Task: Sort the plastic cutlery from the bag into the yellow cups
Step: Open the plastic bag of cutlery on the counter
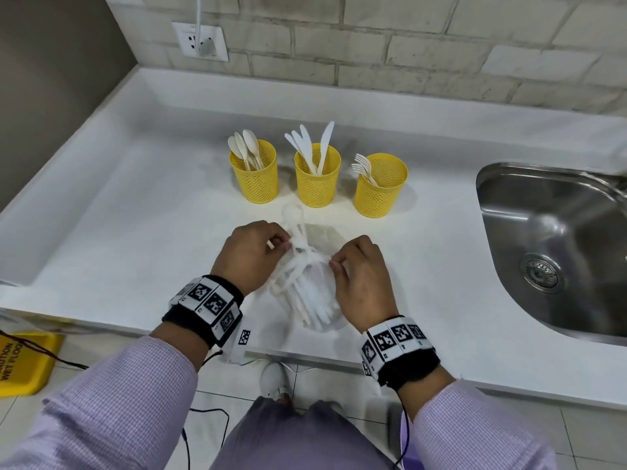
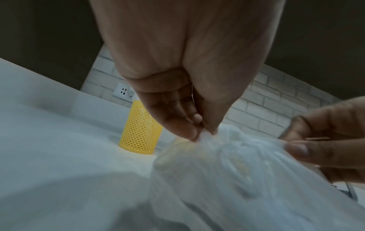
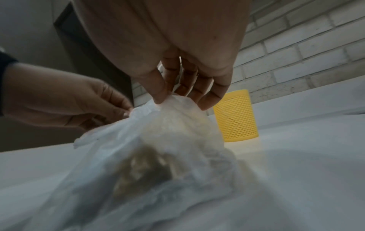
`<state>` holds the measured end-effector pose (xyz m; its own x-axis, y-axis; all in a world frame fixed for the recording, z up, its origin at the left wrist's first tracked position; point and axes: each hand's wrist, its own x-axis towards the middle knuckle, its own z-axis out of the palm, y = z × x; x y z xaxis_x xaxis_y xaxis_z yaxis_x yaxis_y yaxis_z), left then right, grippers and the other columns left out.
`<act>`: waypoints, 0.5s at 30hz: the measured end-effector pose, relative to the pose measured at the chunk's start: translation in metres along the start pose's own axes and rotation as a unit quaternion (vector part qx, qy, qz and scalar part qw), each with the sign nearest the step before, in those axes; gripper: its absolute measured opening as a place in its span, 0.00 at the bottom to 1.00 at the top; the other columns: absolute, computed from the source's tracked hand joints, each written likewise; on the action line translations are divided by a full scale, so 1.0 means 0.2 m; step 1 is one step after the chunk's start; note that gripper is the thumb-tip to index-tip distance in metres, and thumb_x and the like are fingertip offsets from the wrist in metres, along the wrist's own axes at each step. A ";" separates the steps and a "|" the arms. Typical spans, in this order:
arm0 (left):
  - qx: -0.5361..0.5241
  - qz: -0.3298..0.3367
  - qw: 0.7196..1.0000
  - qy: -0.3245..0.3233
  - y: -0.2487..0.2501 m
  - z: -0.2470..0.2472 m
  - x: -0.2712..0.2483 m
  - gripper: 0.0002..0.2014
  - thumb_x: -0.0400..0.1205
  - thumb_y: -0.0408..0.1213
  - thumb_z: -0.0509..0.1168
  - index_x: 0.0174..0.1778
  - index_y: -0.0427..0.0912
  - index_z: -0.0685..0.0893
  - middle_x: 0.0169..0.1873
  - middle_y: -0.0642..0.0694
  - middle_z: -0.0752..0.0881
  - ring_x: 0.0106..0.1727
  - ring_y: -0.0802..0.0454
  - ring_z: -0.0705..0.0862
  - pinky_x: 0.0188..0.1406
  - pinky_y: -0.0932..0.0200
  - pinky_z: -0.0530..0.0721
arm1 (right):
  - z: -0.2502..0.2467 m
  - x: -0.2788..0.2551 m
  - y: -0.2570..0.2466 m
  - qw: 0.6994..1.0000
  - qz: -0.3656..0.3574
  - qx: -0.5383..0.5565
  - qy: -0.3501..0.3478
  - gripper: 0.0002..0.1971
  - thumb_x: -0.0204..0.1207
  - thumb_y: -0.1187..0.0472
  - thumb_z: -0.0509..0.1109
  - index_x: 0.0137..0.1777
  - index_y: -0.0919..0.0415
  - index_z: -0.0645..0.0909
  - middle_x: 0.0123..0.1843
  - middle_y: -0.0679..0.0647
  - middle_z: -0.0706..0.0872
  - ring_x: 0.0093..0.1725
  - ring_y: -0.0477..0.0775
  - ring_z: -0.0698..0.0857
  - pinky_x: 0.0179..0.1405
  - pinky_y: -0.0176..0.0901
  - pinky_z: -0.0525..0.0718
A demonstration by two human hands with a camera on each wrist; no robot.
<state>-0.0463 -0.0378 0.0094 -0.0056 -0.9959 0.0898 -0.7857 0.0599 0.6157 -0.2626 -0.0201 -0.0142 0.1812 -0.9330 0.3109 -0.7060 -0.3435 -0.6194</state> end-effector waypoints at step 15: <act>0.043 0.011 0.999 -0.001 -0.01 -0.02 0.00 0.27 0.75 0.40 0.77 0.71 0.55 0.83 0.57 0.46 0.72 0.58 0.48 0.71 0.65 0.55 0.72 | -0.16 -0.05 0.07 0.998 0.058 0.009 0.013 0.24 0.69 0.54 0.71 0.66 0.56 0.81 0.66 0.56 0.76 0.64 0.61 0.77 0.63 0.52 0.77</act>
<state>-0.0415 -0.0386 0.0113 -0.0247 -0.9946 0.1011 -0.8356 0.0761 0.5440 -0.2959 -0.0123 -0.0039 0.0811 -0.9634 0.2556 -0.7083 -0.2361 -0.6653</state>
